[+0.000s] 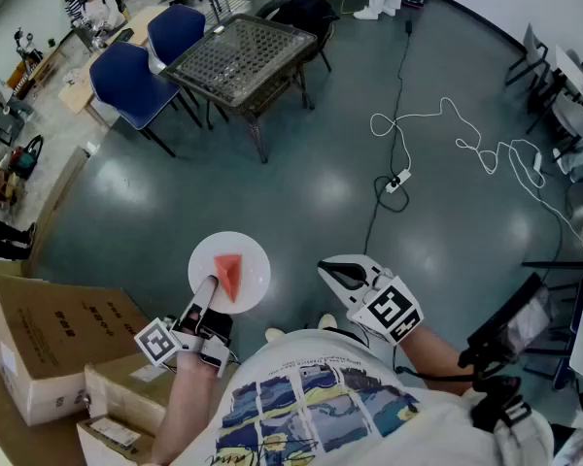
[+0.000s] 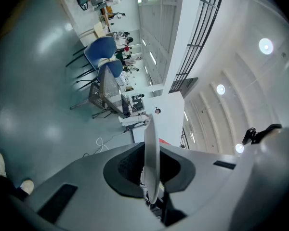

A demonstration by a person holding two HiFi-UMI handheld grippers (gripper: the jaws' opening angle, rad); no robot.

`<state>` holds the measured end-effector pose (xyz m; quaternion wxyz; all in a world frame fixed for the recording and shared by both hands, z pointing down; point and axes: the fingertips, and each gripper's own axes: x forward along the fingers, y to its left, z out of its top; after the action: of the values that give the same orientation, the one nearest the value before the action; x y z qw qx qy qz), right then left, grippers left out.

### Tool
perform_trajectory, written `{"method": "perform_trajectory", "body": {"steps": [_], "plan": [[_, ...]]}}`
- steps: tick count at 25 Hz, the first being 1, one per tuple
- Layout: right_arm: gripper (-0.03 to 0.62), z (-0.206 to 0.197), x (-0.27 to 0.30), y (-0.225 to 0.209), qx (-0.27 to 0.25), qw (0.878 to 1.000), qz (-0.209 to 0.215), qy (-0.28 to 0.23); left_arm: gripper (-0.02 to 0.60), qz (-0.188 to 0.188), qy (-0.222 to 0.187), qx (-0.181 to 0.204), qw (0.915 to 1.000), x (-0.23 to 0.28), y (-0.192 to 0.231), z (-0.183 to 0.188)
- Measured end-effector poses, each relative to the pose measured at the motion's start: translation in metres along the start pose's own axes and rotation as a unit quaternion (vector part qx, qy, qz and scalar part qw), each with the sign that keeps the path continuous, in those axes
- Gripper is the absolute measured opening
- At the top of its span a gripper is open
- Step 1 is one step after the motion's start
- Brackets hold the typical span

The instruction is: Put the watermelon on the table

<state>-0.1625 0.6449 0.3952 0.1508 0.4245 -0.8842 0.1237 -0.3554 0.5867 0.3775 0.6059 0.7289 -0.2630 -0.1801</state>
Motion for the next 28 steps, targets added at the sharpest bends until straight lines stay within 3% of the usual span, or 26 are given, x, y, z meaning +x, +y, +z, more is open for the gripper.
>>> {"method": "perform_trajectory", "body": {"steps": [7, 11, 15, 22, 28], "plan": [[0.009, -0.015, -0.014, -0.016, -0.001, 1.000, 0.005, -0.005, 0.032, -0.012, -0.004, -0.010, 0.9999, 0.022, 0.000, -0.018], [0.011, -0.010, -0.008, -0.018, -0.030, 0.999, 0.011, -0.008, 0.032, -0.016, -0.016, -0.010, 0.9997, 0.021, -0.001, -0.017], [0.012, -0.002, -0.005, -0.040, -0.041, 0.999, 0.001, -0.010, 0.032, -0.012, -0.002, -0.013, 0.9998, 0.046, 0.001, -0.015], [0.034, 0.013, 0.031, -0.089, -0.039, 0.998, -0.039, -0.015, 0.032, -0.028, 0.038, -0.022, 0.9986, 0.118, 0.024, 0.026], [0.040, 0.046, 0.093, -0.139, -0.049, 0.995, -0.085, -0.007, 0.032, -0.036, 0.080, 0.000, 0.9962, 0.186, 0.047, 0.099]]}}
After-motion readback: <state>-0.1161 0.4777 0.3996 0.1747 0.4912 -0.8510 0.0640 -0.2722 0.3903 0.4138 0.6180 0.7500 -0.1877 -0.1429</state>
